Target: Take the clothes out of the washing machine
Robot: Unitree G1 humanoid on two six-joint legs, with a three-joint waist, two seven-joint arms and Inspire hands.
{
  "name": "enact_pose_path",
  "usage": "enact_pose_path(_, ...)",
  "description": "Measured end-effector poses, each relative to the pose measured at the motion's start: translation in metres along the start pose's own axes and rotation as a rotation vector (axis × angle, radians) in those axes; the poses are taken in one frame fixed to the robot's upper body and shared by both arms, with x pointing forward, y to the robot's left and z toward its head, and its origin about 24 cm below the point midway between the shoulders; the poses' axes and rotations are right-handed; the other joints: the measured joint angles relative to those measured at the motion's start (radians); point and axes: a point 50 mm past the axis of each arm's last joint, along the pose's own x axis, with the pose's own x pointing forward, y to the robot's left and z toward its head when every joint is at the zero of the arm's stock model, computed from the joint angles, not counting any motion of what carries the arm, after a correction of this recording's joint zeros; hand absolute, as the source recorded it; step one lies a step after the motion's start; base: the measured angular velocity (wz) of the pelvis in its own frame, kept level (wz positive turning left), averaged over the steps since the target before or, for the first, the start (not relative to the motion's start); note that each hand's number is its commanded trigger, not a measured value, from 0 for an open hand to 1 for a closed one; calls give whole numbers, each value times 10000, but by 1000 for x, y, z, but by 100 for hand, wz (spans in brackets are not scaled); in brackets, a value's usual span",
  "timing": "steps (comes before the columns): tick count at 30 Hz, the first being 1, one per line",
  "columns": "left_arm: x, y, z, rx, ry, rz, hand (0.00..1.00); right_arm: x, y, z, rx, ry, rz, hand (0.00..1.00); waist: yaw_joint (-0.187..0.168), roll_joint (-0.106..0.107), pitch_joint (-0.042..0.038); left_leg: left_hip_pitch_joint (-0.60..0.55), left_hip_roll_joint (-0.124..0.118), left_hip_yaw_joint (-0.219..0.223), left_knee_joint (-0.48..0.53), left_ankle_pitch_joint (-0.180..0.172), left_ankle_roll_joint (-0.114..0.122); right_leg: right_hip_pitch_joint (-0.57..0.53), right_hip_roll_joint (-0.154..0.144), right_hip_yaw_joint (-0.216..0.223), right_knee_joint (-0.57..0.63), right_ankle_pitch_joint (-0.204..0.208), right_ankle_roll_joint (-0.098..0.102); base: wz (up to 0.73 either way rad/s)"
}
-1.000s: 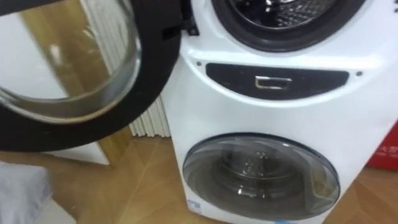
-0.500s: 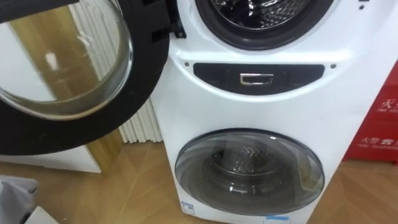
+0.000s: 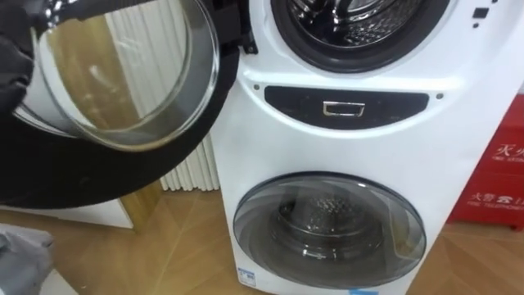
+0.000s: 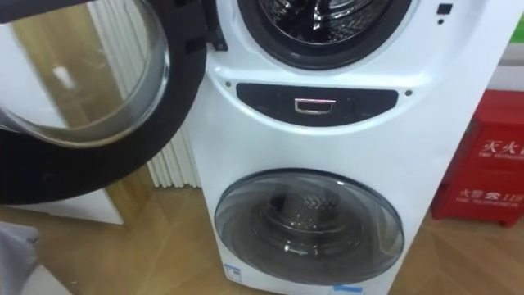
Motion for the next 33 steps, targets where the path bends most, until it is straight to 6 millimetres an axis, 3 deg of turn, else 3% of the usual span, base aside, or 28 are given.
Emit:
enact_pose_path(12,-32,-5,0,-243,-31,-1169,0,4,-1,11,209,-183,-48,0,-7,-173,13,43,-15,-14,-70,103,22,46,-7,-44,23,121,34,1)
enact_pose_path(14,-63,-24,-18,-936,1604,-2405,0,6,-1,17,393,-258,-81,0,-109,-260,43,5,-17,0,-40,128,21,-14,-28,-67,22,145,63,2)
enact_pose_path(20,-75,-31,-18,-1572,2029,-2488,0,6,-4,20,418,-615,-235,0,-141,-665,69,-81,-28,13,-5,162,46,-71,-49,-64,9,138,37,2)
enact_pose_path(25,-78,-34,-19,-1721,2095,-2450,0,6,-6,21,321,-744,-415,0,-215,-641,57,-115,-20,143,110,101,139,-115,25,428,14,213,96,-2)
enact_pose_path(33,-82,-39,-18,-2067,2114,-2292,0,5,-10,14,319,-563,-802,0,-281,-595,43,-228,92,483,48,105,140,-459,60,1050,57,331,-12,-13)
